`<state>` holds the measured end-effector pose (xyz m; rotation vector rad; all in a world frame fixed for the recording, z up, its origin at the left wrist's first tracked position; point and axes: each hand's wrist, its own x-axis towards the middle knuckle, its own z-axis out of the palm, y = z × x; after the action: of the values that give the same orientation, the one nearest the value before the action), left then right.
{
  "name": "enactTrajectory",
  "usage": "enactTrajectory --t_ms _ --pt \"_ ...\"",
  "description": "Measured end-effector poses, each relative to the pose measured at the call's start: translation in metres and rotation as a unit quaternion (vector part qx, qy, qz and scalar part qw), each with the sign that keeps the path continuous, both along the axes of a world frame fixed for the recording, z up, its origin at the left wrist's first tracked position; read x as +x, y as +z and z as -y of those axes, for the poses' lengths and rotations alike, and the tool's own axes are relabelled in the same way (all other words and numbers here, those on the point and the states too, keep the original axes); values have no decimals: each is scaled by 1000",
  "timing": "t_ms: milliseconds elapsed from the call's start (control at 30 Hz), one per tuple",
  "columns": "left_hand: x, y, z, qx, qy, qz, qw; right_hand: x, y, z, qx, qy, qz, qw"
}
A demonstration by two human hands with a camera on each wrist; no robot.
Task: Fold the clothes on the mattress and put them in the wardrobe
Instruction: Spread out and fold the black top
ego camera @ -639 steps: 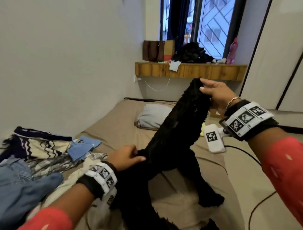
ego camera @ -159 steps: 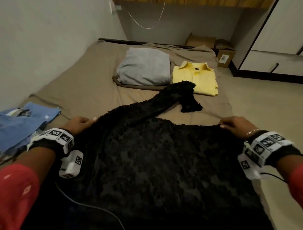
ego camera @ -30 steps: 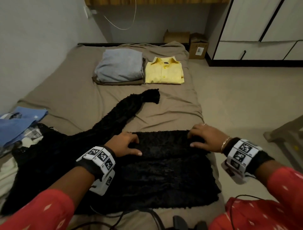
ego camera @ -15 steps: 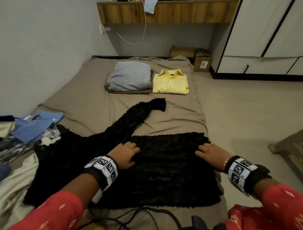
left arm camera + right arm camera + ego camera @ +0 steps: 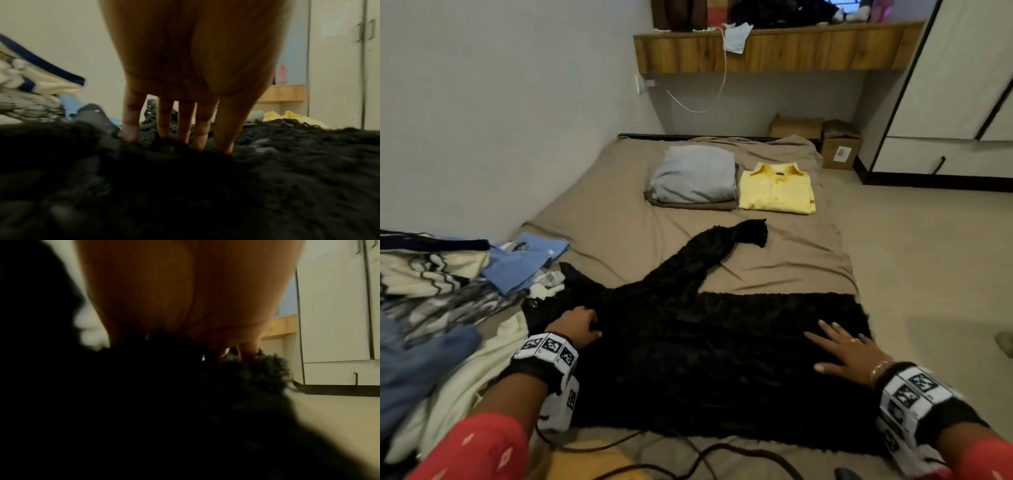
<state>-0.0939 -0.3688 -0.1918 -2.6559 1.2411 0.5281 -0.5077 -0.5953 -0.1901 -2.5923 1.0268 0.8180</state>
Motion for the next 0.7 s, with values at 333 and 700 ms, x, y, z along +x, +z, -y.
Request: enactTrajectory --t_ms 333,700 --pt "7 6 27 -240 32 28 970 124 66 53 -97 63 35 993" --pt "41 -12 23 -223 60 -49 972 258 11 74 -164 138 18 977"
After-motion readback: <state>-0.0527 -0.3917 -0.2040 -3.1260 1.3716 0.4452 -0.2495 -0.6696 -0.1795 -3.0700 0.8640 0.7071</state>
